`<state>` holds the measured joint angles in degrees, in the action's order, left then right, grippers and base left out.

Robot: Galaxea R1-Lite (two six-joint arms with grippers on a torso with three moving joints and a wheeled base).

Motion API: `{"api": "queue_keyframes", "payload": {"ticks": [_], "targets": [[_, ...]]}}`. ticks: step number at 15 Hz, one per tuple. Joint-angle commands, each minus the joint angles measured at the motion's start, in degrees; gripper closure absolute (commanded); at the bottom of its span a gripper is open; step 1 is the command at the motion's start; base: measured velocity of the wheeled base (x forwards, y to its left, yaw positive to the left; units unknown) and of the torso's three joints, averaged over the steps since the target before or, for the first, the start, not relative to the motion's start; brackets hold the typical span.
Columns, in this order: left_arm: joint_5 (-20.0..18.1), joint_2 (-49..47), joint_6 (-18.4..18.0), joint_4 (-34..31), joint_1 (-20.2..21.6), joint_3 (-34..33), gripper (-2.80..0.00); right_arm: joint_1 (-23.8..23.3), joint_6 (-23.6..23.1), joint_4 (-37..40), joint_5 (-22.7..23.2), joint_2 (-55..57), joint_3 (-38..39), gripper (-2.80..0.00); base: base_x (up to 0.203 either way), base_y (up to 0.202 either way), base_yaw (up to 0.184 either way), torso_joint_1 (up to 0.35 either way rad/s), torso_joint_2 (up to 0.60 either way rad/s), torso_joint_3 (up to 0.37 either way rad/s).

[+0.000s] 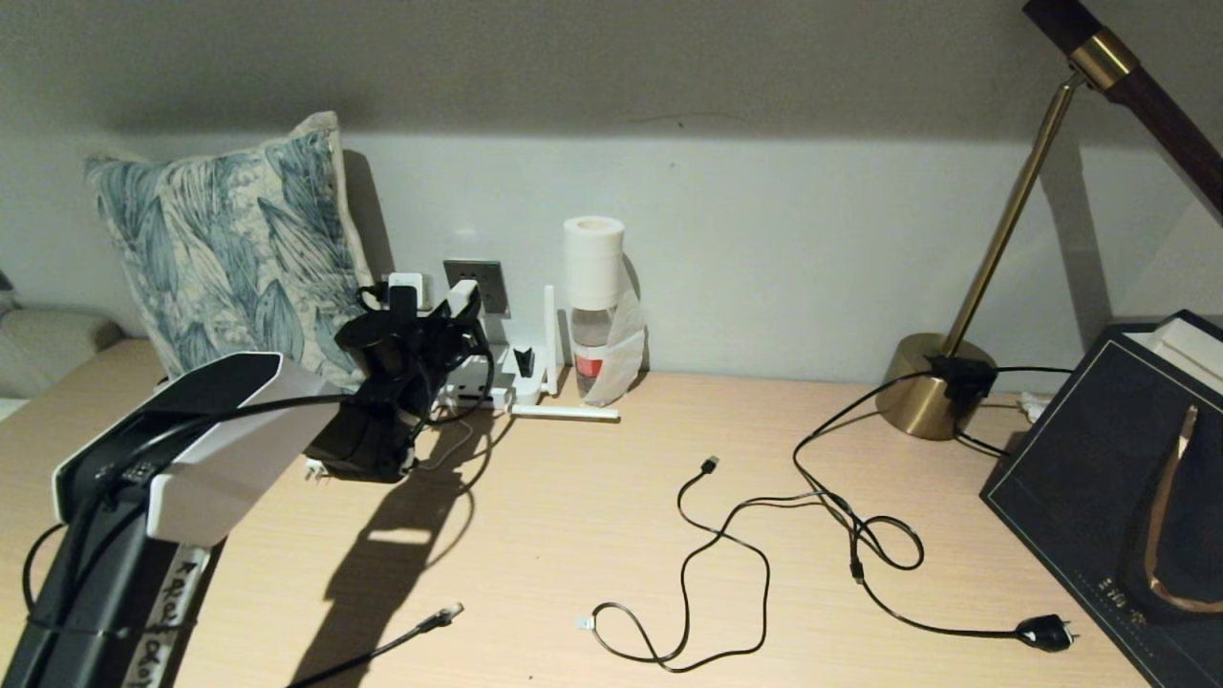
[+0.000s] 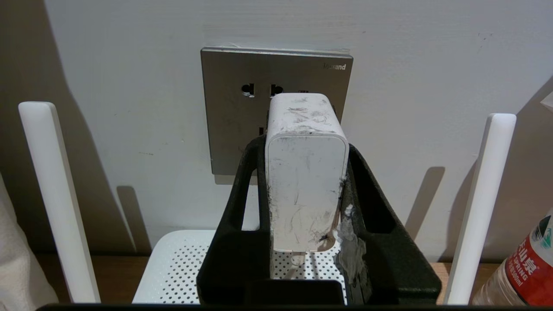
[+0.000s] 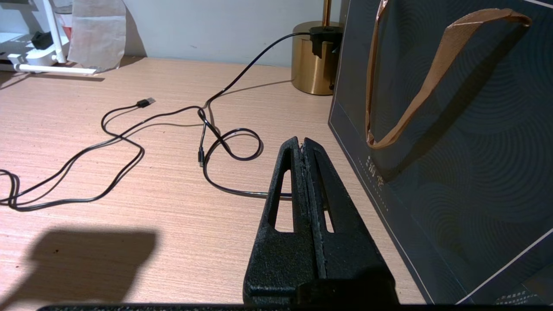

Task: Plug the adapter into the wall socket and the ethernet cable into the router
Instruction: Plug plug into socket

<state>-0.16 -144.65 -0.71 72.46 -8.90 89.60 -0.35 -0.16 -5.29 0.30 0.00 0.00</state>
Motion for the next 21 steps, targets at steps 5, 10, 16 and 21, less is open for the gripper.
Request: {"api": "queue_keyframes", "payload": {"ticks": [5,10,16,21], "targets": [[0.1,-0.7,-0.2,0.4,0.4,0.6,0.00,0.0,0.0,-0.1,0.0,0.1,2.0,0.00,0.000,0.000,0.000,0.000,0.00,0.000],[0.0,-0.8,-0.2,0.3,0.7,0.8,0.00,0.0,0.0,-0.1,0.0,0.1,2.0,0.00,0.000,0.000,0.000,0.000,0.00,0.000],[-0.5,-1.8,-0.2,-0.1,0.7,3.0,0.00,0.0,0.0,-0.1,0.0,0.1,2.0,0.00,0.000,0.000,0.000,0.000,0.00,0.000],[-0.5,-2.4,-0.2,-0.4,0.7,3.9,0.00,0.0,0.0,-0.1,0.0,0.1,2.0,0.00,0.000,0.000,0.000,0.000,0.00,0.000]]}}
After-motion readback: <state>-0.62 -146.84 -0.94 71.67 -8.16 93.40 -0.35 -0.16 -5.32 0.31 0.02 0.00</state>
